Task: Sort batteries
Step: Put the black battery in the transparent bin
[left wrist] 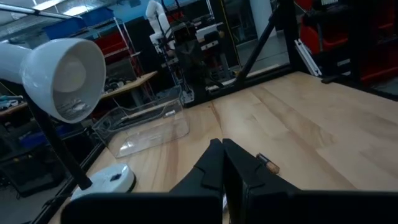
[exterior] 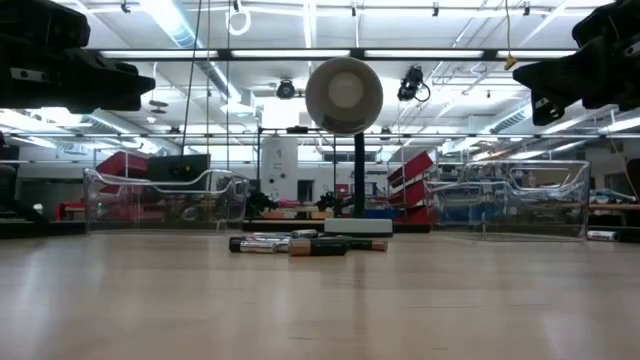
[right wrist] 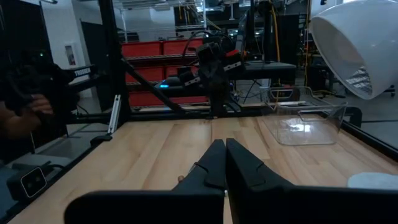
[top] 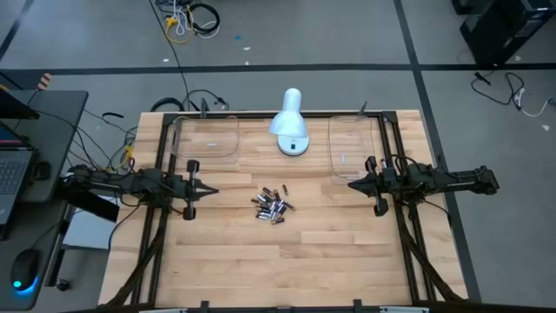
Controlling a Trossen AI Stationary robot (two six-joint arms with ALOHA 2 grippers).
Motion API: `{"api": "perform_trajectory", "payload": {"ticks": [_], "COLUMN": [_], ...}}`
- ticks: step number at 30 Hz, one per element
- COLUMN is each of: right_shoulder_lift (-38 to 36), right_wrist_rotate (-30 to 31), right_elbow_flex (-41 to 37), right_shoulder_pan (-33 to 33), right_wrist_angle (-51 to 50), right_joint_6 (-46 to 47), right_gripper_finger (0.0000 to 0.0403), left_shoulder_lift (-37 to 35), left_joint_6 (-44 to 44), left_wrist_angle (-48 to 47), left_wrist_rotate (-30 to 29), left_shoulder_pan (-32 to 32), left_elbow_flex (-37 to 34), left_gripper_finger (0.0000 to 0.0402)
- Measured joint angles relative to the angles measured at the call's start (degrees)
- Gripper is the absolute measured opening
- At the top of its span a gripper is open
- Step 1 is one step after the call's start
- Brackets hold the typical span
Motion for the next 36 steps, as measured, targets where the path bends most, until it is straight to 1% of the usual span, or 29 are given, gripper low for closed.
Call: {"api": "perform_trajectory", "payload": {"ticks": [4, 6, 9, 12, 15, 19, 31, 34, 36], "right_shoulder_lift": [0.00, 0.00, 0.00, 0.00, 0.00, 0.00, -0.02, 0.00, 0.00], "right_wrist_rotate": [0.00, 0.00, 0.00, -0.01, 0.00, -0.02, 0.30, 0.82, 0.86], "right_elbow_flex": [0.00, 0.00, 0.00, 0.00, 0.00, 0.02, 0.02, 0.02, 0.02], "right_shoulder_pan": [0.01, 0.02, 0.00, 0.02, 0.00, 0.02, 0.01, 0.01, 0.01], "right_wrist_angle": [-0.01, 0.00, 0.00, 0.00, 0.60, 3.99, 17.25, 18.05, 18.00], "right_joint_6": [0.00, 0.00, 0.00, -0.06, -0.31, -0.35, 1.01, 0.57, 0.57], "right_gripper_finger": [0.0001, 0.0001, 0.0001, 0.0001, 0.0001, 0.0001, 0.0001, 0.0001, 0.0001], "left_shoulder_lift": [0.00, -0.02, 0.02, 0.00, 0.00, 0.02, 0.02, 0.02, 0.06], "left_joint_6": [-0.50, -4.99, -14.88, -19.03, -19.47, -19.54, -22.28, -22.91, -22.85], "left_wrist_angle": [3.85, 5.71, 8.64, 11.19, 13.05, 14.76, 15.44, 15.44, 15.67], "left_wrist_rotate": [0.22, 1.71, 3.76, 3.76, 3.76, 3.76, 4.05, 4.87, 4.23], "left_shoulder_pan": [0.02, 0.00, 0.01, 0.02, 0.02, 0.02, 0.00, 0.00, 0.00], "left_elbow_flex": [-0.01, 0.01, 0.01, 0.01, 0.01, 0.01, 0.01, 0.01, 0.01], "left_gripper_finger": [0.0002, 0.0002, 0.0002, 0.0002, 0.0002, 0.0002, 0.0002, 0.0002, 0.0002]}}
